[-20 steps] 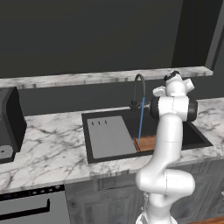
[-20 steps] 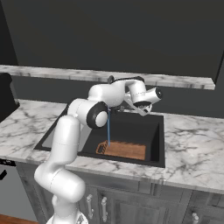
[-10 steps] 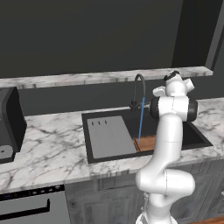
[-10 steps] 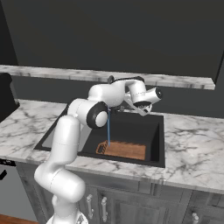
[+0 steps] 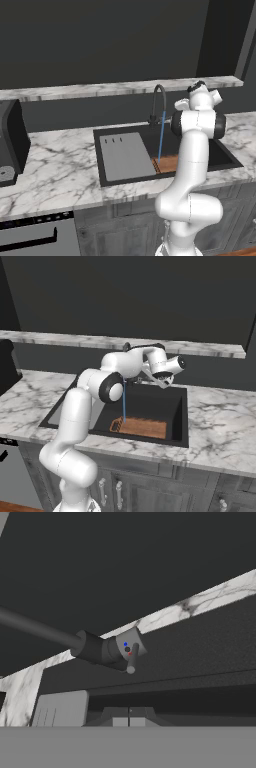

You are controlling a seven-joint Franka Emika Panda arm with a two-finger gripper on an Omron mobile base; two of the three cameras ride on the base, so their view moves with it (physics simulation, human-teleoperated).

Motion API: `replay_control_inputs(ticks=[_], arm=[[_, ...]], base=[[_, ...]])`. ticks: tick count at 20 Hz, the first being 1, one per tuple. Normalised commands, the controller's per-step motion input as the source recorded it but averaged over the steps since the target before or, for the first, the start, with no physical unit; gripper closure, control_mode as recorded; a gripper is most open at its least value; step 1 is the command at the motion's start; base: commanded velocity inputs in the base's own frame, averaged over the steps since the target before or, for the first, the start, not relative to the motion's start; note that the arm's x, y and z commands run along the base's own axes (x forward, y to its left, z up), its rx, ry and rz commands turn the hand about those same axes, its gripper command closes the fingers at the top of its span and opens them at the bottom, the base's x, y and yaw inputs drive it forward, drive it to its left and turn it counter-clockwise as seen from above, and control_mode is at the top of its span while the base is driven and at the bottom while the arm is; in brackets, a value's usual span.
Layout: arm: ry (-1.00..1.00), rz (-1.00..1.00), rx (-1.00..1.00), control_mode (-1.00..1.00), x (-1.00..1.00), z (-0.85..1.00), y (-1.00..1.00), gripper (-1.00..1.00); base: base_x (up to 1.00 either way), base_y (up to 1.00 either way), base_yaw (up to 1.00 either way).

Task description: Turn on the sink faucet with hot water and rinse the cutting board for ten seconds, then turn off the faucet. Push the cutting board to reach the water if necessary.

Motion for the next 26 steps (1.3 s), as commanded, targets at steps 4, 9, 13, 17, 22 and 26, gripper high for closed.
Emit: replay_control_inputs(ticks=[4, 9, 13, 17, 22, 26], arm=[[0.00, 0.00, 0.00, -1.00, 0.00, 0.00, 0.00, 1.00], [0.00, 0.00, 0.00, -1.00, 0.00, 0.00, 0.00, 1.00], [0.00, 0.00, 0.00, -1.00, 0.00, 0.00, 0.00, 1.00], [0.00, 0.00, 0.00, -1.00, 0.00, 0.00, 0.00, 1.00], [0.00, 0.00, 0.00, -1.00, 0.00, 0.00, 0.00, 1.00], [0.00, 0.00, 0.00, -1.00, 0.00, 0.00, 0.00, 1.00]], base=[[0.00, 0.00, 0.00], [0.00, 0.00, 0.00], [0.00, 0.00, 0.00], [0.00, 0.00, 0.00], [0.00, 0.00, 0.00], [0.00, 0.00, 0.00]])
